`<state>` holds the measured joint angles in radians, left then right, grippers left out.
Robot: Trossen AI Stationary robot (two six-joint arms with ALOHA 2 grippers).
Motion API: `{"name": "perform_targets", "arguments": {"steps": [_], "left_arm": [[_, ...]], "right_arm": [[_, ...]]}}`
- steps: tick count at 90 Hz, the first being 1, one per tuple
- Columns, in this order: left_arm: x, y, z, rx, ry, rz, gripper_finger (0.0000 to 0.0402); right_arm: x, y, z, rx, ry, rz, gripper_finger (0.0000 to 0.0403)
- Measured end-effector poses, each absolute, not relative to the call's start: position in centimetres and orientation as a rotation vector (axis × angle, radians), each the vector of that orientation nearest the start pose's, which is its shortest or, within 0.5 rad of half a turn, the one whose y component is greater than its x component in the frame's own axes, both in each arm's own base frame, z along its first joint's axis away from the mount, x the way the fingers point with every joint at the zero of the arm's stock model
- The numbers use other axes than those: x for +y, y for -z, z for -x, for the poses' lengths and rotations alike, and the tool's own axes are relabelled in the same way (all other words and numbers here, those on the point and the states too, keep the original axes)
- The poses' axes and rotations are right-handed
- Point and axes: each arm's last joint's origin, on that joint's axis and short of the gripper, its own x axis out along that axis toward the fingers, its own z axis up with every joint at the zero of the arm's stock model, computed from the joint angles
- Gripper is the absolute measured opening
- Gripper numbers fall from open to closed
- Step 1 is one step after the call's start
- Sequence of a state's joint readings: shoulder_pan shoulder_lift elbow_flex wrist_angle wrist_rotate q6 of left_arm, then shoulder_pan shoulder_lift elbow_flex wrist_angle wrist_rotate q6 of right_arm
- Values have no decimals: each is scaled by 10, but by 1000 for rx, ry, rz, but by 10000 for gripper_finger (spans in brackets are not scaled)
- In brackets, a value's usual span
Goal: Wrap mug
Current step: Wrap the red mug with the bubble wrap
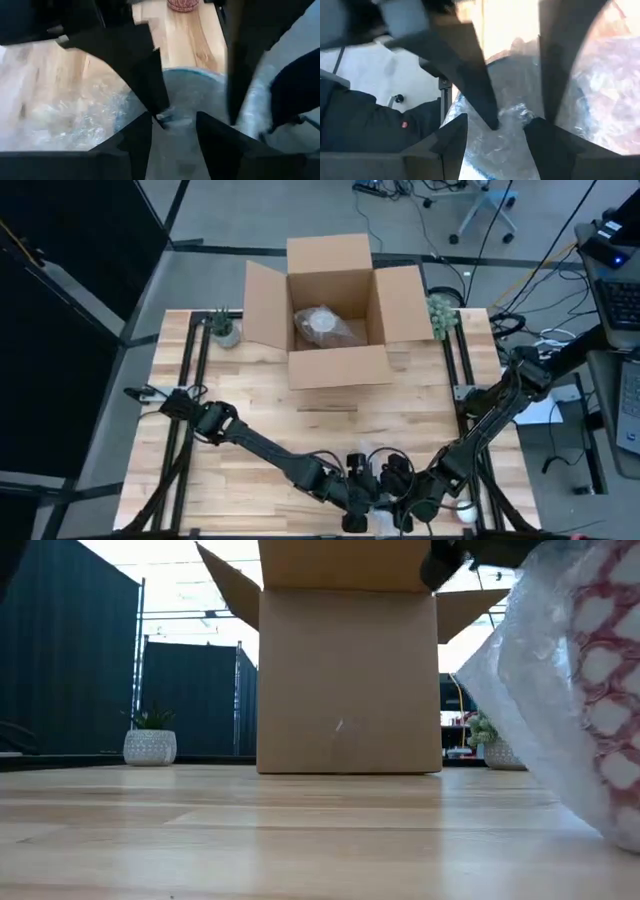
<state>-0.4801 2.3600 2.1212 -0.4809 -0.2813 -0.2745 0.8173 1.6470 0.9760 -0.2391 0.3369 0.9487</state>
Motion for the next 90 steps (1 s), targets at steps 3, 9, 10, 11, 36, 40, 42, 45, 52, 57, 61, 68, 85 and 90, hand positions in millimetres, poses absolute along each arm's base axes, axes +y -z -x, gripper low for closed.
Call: {"name": "perform_targets", "arguments": {"steps": [3, 9, 10, 11, 36, 40, 42, 45, 52, 57, 61, 68, 85, 90], "left_arm": [[-238, -230, -476, 669, 91, -3, 141], [-238, -231, -475, 668, 81, -16, 141], [-238, -231, -475, 668, 80, -18, 141], [-238, -231, -475, 668, 81, -19, 141], [-234, -222, -477, 681, 30, -84, 141], [-234, -213, -479, 699, 25, -89, 141], [-234, -208, -479, 709, 22, -98, 141], [-234, -202, -480, 716, 16, -99, 141], [-235, -188, -480, 742, 16, -91, 141], [-236, -183, -481, 749, 25, -76, 141], [-235, -182, -482, 750, 28, -63, 141], [-233, -182, -483, 750, 27, -54, 141], [-233, -181, -483, 754, 37, -69, 141], [-233, -181, -483, 754, 38, -68, 141]], "right_arm": [[232, -186, -231, 884, -46, -382, 183], [232, -187, -231, 877, -57, -372, 183], [232, -187, -231, 876, -59, -370, 183], [233, -187, -231, 874, -62, -369, 183], [234, -187, -233, 855, -86, -356, 183], [234, -187, -233, 855, -89, -350, 183], [234, -187, -233, 853, -91, -344, 183], [233, -188, -232, 851, -89, -341, 183], [233, -188, -232, 849, -94, -338, 183], [233, -191, -232, 846, -104, -346, 183], [233, -194, -231, 838, -108, -351, 183], [230, -202, -228, 834, -127, -368, 183], [220, -240, -213, 802, -228, -457, 183], [217, -248, -207, 812, -256, -465, 183]]}}
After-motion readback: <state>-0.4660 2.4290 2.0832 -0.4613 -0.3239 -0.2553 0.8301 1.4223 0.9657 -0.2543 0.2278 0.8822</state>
